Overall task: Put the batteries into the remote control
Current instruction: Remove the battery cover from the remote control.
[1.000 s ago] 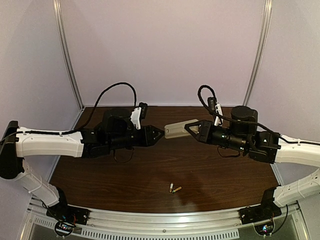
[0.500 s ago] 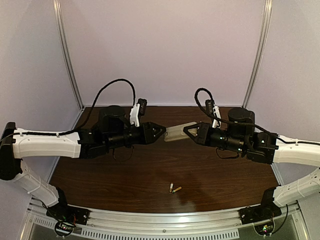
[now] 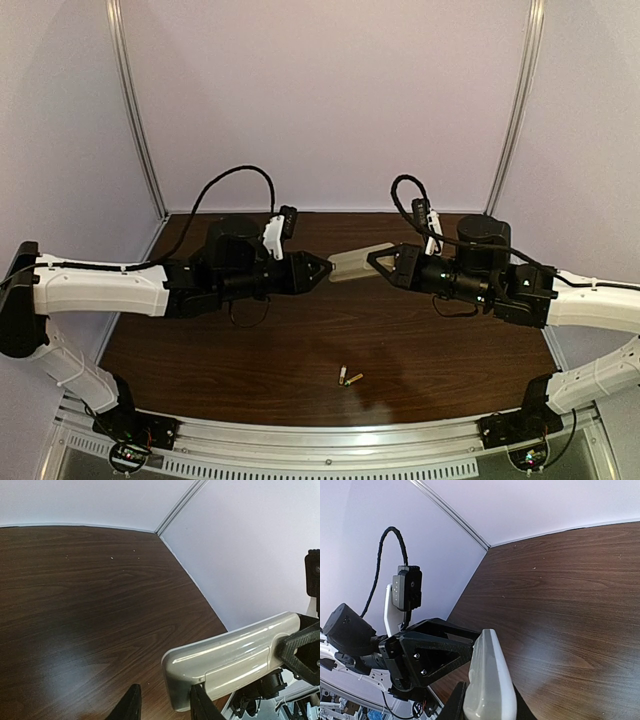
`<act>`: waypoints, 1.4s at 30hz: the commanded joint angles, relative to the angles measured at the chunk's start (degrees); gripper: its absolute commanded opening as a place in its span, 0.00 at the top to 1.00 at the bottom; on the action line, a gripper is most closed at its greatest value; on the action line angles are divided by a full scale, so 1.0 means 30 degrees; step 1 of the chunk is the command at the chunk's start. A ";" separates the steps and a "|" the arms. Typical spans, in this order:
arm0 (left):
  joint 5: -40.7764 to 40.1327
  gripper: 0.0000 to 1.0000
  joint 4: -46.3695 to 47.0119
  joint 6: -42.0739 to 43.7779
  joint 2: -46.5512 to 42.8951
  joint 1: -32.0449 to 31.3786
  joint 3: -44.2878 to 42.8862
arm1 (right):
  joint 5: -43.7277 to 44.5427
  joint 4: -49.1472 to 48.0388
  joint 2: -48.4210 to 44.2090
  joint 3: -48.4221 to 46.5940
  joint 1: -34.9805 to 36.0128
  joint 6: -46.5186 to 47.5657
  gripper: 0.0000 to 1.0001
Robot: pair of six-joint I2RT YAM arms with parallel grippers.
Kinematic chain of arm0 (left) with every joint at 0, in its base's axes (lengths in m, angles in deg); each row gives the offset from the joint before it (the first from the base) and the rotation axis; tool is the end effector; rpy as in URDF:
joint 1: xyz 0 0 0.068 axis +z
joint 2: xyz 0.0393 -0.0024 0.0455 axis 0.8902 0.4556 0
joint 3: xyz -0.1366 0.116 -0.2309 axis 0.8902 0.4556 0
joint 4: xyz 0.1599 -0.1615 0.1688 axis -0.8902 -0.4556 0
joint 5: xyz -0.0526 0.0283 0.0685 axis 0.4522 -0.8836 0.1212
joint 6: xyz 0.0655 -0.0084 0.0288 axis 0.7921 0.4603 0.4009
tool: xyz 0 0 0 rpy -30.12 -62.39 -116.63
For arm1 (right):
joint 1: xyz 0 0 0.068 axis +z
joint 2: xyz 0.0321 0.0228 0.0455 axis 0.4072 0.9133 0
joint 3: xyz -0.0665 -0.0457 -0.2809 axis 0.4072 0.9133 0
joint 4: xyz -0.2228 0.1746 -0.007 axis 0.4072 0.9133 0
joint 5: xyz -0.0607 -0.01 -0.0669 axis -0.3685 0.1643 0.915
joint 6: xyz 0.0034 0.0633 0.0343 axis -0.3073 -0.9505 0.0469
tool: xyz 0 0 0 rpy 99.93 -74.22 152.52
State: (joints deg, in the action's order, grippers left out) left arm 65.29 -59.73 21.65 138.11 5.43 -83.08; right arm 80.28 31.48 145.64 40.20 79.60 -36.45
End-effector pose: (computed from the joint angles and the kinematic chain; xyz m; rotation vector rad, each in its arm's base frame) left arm 0.2044 -0.3188 0.2743 0.1946 2.0643 -1.1774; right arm 0.1670 0.2492 0.3169 -0.2342 1.9905 1.2448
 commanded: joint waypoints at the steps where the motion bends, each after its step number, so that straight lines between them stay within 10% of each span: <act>1: -0.0301 0.65 -0.0073 -0.0264 0.0328 -0.0034 -0.0523 | -0.0602 -0.0953 -0.0197 -0.0138 0.0050 -0.0221 1.00; 22: -0.1305 0.66 -0.1606 -0.0619 0.1206 -0.0253 -0.1301 | -0.1022 -0.3033 0.0078 0.0364 0.0080 -0.0742 1.00; 42: 0.5869 0.63 0.7394 0.0241 0.0202 -0.0263 0.1344 | -0.0635 -0.2387 -0.0894 0.0698 -0.0009 -0.0224 1.00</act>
State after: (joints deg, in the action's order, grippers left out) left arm 72.03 -46.77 20.89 140.32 6.89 -80.26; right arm 80.87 28.46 143.76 41.99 79.16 -37.15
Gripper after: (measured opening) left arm 0.358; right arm 0.225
